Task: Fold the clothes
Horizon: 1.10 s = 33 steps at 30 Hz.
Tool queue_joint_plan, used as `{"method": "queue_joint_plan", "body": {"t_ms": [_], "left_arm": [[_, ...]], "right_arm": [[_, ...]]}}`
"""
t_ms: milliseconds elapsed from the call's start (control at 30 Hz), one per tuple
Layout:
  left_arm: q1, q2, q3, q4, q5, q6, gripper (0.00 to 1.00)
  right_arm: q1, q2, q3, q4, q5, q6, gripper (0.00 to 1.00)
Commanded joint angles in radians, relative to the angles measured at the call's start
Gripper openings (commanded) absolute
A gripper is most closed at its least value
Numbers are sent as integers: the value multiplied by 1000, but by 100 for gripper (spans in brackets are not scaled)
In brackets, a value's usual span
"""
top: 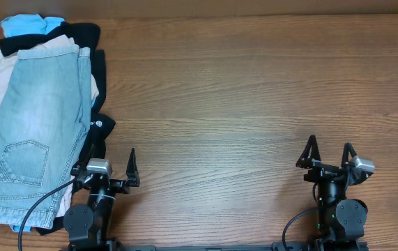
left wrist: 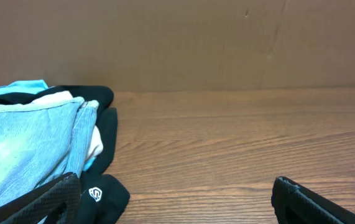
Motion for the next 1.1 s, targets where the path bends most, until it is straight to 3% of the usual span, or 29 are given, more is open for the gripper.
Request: {"method": "queue_joint_plan", "body": {"t_ms": [0, 100, 267, 467, 733, 867, 1067], "left_arm": [[-5, -11, -6, 3, -14, -10, 100], [-5, -11, -6, 3, -14, -10, 100], [-5, -11, -6, 3, -14, -10, 100], [-4, -11, -6, 2, -55, 9, 100], [-2, -11, -6, 10, -116, 5, 100], [-2, -10, 13, 18, -90, -30, 100], [-2, 71, 109, 11, -85, -49, 100]], "right_arm": [[3, 40, -10, 8, 43, 47, 100], [3, 90, -10, 10, 35, 140, 100], [3, 134, -10, 10, 28, 161, 100], [3, 192, -10, 22, 43, 54, 100], [3, 293, 7, 267, -16, -27, 100], [3, 389, 127, 295, -66, -27, 100], [3, 703, 501, 125, -131, -38, 100]]}}
